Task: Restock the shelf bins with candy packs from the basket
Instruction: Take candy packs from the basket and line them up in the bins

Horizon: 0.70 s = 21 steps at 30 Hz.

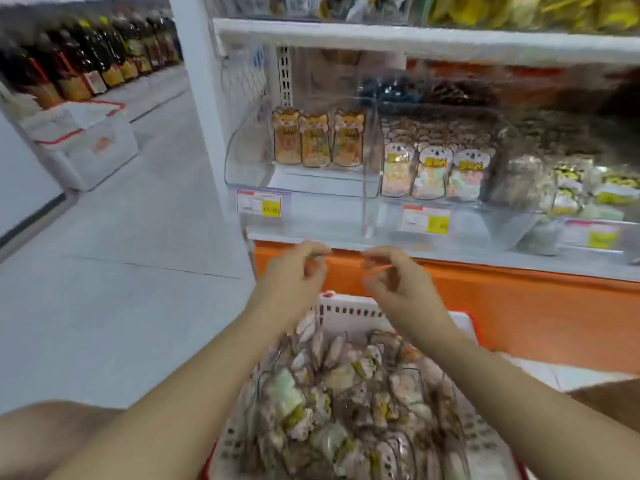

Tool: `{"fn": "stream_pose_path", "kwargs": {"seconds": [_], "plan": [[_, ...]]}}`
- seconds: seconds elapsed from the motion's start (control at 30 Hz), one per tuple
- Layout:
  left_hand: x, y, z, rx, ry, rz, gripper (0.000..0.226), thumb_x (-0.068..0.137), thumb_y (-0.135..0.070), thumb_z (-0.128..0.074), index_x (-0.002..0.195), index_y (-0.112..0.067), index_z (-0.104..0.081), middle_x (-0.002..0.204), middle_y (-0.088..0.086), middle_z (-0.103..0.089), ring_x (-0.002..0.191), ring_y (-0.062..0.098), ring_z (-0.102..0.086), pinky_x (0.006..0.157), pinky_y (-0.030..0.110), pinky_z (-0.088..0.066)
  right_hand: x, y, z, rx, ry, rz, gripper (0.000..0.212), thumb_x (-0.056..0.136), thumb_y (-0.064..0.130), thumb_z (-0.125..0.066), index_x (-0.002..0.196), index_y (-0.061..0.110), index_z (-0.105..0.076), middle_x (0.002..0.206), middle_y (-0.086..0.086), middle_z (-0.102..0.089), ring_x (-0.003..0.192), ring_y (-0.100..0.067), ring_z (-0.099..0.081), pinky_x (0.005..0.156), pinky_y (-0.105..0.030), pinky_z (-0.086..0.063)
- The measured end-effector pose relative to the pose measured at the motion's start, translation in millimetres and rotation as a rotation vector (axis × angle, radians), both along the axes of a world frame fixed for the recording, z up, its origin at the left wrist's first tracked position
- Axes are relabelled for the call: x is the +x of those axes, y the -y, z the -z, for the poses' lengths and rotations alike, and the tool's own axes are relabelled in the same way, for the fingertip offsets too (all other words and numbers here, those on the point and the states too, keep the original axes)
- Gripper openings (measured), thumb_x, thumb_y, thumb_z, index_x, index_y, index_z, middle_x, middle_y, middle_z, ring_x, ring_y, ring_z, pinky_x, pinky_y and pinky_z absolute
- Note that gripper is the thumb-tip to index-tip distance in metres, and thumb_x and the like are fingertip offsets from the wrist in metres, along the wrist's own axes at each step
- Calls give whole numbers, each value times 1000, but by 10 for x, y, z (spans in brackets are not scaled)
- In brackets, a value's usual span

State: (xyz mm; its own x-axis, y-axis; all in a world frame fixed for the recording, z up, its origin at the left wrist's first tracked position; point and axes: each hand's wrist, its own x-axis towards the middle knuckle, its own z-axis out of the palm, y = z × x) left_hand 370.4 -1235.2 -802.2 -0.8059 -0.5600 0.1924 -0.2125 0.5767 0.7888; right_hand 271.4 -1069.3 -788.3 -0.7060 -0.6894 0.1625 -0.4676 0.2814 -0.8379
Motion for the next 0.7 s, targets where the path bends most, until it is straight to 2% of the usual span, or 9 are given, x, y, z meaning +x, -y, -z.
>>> {"fn": "stream_pose_path", "kwargs": {"seconds": [0.1,0.13,0.2,0.27,0.33,0.43,0.5,0.6,0.7], "plan": [[124,-282,637,19,312,75,23,99,-21,-56,119,-26,-66,111,-7,-68,95,12,-63,81,21,-51,-17,-400,664,322,139,-28,32,91,19,-66,120,28,-57,98,13,-64,84,-4,-62,69,-18,-48],[147,-333,821,-25,411,109,24,99,-24,-54,121,-27,-64,113,-7,-68,98,13,-63,84,23,-50,-61,-519,830,421,170,-46,32,92,22,-66,122,26,-58,97,13,-63,85,-3,-61,69,-18,-48],[209,-381,1156,-176,619,213,29,98,-31,-53,125,-32,-60,122,-5,-65,112,18,-61,99,39,-48,-145,-700,1068,569,234,-75,24,94,22,-65,117,22,-61,96,7,-64,88,-11,-62,74,-25,-51],[310,-376,1419,-283,872,360,45,96,-37,-54,141,-34,-48,143,-1,-49,130,27,-50,109,48,-40,-188,-786,1295,695,335,-82,25,96,18,-61,119,8,-62,107,-12,-65,97,-27,-62,83,-36,-49],[413,-344,1573,-258,1077,468,70,93,-35,-60,154,-36,-27,160,1,-27,141,31,-38,113,49,-37,-192,-817,1526,822,425,-90,39,99,26,-58,129,1,-54,123,-19,-60,107,-30,-60,88,-37,-49],[457,-320,1639,-258,1146,500,87,89,-31,-65,156,-42,-11,167,-2,-11,148,33,-27,118,53,-29,-269,-910,2039,936,425,3,62,93,37,-65,143,9,-40,130,-16,-57,114,-30,-57,86,-31,-46],[429,-344,1612,-266,1149,500,82,92,-32,-63,156,-40,-13,166,0,-14,147,33,-28,118,52,-28,-379,-1031,2370,981,367,134,76,88,38,-67,149,8,-32,135,-15,-55,121,-33,-53,93,-36,-50],[408,-391,1622,-278,1128,488,73,95,-35,-61,155,-37,-18,161,3,-24,146,31,-29,117,53,-29,-570,-1128,2727,938,359,252,80,82,29,-71,149,7,-33,140,-16,-50,126,-34,-49,100,-40,-48],[406,-387,1706,-253,1116,456,68,94,-35,-63,150,-38,-25,156,1,-33,146,27,-28,118,56,-25,-590,-1083,2869,954,259,236,98,75,35,-76,155,16,-22,149,-12,-40,133,-35,-41,104,-45,-45]]}}
